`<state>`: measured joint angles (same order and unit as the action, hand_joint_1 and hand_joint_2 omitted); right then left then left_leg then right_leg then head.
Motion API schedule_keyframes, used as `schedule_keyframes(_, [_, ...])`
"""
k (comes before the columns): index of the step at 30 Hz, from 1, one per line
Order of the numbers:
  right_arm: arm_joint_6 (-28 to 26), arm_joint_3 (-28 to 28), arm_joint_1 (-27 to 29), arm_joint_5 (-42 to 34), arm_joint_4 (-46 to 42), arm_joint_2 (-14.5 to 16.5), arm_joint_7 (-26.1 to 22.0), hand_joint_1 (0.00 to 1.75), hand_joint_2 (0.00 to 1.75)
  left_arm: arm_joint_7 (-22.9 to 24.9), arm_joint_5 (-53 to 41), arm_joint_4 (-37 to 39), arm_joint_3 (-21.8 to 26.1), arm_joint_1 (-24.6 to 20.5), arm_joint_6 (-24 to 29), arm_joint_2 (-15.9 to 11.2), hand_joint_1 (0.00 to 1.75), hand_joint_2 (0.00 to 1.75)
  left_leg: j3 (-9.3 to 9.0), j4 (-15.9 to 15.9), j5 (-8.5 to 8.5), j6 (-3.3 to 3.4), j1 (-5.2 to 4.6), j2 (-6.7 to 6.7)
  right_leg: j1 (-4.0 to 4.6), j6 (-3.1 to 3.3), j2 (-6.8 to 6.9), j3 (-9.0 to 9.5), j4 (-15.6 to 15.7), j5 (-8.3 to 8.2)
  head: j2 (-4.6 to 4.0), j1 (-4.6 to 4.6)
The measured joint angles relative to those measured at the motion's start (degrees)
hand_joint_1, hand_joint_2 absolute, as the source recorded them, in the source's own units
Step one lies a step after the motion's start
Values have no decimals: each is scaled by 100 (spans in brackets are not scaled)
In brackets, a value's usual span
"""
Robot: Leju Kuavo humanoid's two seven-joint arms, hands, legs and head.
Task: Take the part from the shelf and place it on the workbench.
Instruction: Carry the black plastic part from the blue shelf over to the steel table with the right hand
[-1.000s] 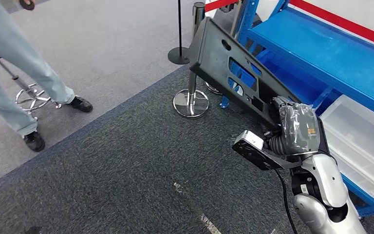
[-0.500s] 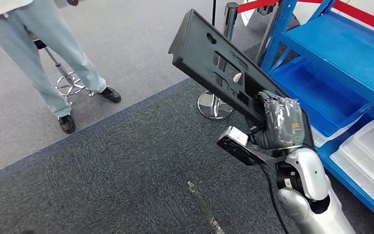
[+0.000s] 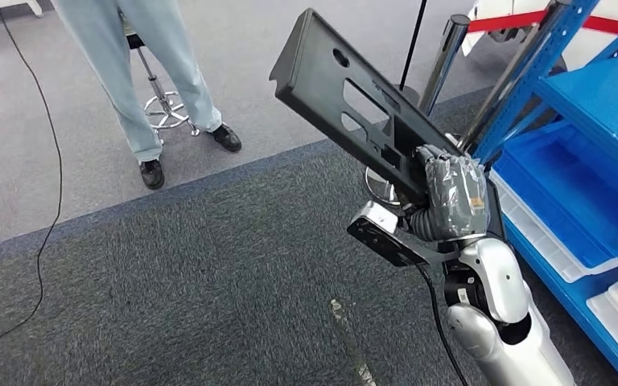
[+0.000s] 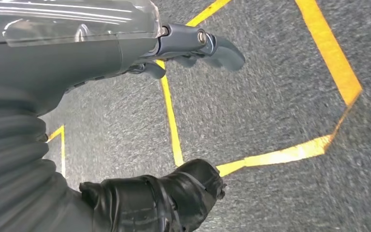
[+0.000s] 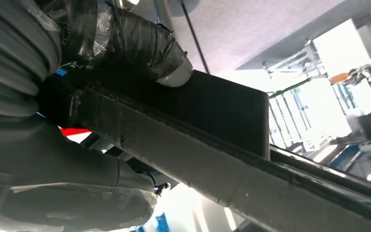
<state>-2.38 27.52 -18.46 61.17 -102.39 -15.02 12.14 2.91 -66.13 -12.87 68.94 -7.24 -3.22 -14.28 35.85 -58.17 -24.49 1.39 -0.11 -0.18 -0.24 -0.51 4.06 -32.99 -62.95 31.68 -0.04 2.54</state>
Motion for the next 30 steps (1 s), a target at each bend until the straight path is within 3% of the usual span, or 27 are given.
schedule_keyframes(2, [-1,0,27,28,2,-1,21,175,175,-50,20,1,-2,-13,-24,3,0,175,-3,16,16,45,15,-117,-8,4,-302,-332,-726,329,0,-13])
schedule_keyframes(3, [-1,0,51,37,5,-2,31,175,175,-64,45,1,-3,-18,-35,5,0,175,0,8,15,55,14,-186,-5,7,-364,-488,-1028,415,0,-12])
schedule_keyframes(4, [-1,0,75,41,7,-2,37,175,175,-63,66,2,-3,-17,-41,7,0,175,3,-2,14,55,14,-260,-3,5,-392,-573,-1159,400,0,-13])
schedule_keyframes(5, [-1,0,93,42,8,-2,39,175,175,-54,85,2,-3,-13,-43,7,0,175,4,-15,12,52,15,-338,-6,5,-411,-565,-1082,277,0,-12])
schedule_keyframes(6, [-2,0,101,42,7,-2,40,175,175,-40,109,2,-3,-9,-43,8,0,175,4,-35,5,42,17,-418,-15,10,-449,-458,-796,61,0,-12])
schedule_keyframes(8, [-8,0,104,42,5,-3,39,175,175,-3,143,2,-3,-8,-43,13,0,175,27,-93,-19,1,24,-578,-48,27,-687,-169,-114,-284,0,-5])
schedule_keyframes(10, [-22,0,106,44,-6,-5,37,175,175,38,175,2,-3,-17,-42,11,0,175,107,-153,-12,-57,49,-718,-70,33,-909,-23,226,-345,1,14])
schedule_keyframes(11, [-27,0,114,49,-11,-8,38,175,175,52,183,3,-3,-10,-43,10,0,175,150,-160,10,-93,66,-792,-67,32,-926,-15,258,-338,1,16])
schedule_keyframes(12, [-32,-1,134,54,-28,-17,45,175,175,62,177,3,-3,5,-48,2,0,175,179,-158,31,-127,86,-860,-70,46,-858,5,291,-339,1,14])
schedule_keyframes(13, [-32,-6,176,57,-55,-37,57,175,175,66,166,7,-3,29,-56,7,0,175,203,-173,26,-163,84,-811,-71,68,-780,27,318,-354,0,17])
schedule_keyframes(15, [-35,-40,300,48,-160,-101,84,175,175,71,140,14,-3,50,-75,10,0,175,340,-455,-135,-227,61,-483,-84,114,-601,90,383,-375,0,58])
schedule_keyframes(16, [-36,-64,360,35,-216,-141,90,175,175,73,136,17,-3,41,-86,21,0,175,485,-758,-282,-256,58,-259,-75,129,-510,111,397,-374,0,83])
schedule_keyframes(17, [-36,-91,411,22,-261,-177,91,175,175,74,133,18,-3,28,-96,29,0,175,661,-1120,-429,-280,73,-124,-68,140,-415,119,400,-368,0,100])
schedule_keyframes(19, [-32,-139,487,4,-326,-239,92,175,175,74,127,20,-3,27,-111,61,0,175,908,-1598,-542,-311,111,-24,-63,150,-240,126,396,-349,0,102])
schedule_keyframes(20, [-24,-165,522,-9,-359,-269,93,175,175,72,115,22,-3,36,-113,76,0,175,889,-1558,-463,-317,126,-6,-63,147,-162,133,395,-338,0,103])
schedule_keyframes(21, [-12,-197,560,-34,-400,-304,96,175,175,65,101,23,-3,43,-112,83,0,175,750,-1300,-305,-316,136,22,-64,137,-88,147,396,-325,0,103])
schedule_keyframes(23, [23,-309,656,-133,-516,-387,99,175,175,21,76,25,-3,36,-96,91,0,175,331,-544,-25,-286,101,216,-52,98,53,191,400,-289,0,104])
schedule_keyframes(25, [79,-500,774,-266,-648,-490,76,175,175,-66,73,26,-4,26,-76,104,0,175,114,-133,48,-211,33,350,-29,44,181,229,413,-257,0,94])
schedule_keyframes(27, [145,-691,872,-365,-736,-590,28,175,175,-151,74,26,-5,48,-73,112,0,175,121,-95,44,-130,-5,252,-17,-15,297,260,441,-242,0,80])
schedule_keyframes(28, [174,-760,902,-389,-766,-631,4,175,175,-176,74,27,-5,70,-75,112,0,175,112,-70,53,-94,4,192,-29,-49,288,269,432,-218,0,79])
schedule_keyframes(30, [213,-852,929,-404,-825,-694,-43,175,175,-197,79,28,-5,81,-78,112,0,175,81,-8,85,-5,20,79,-48,-85,30,173,183,-31,0,74])
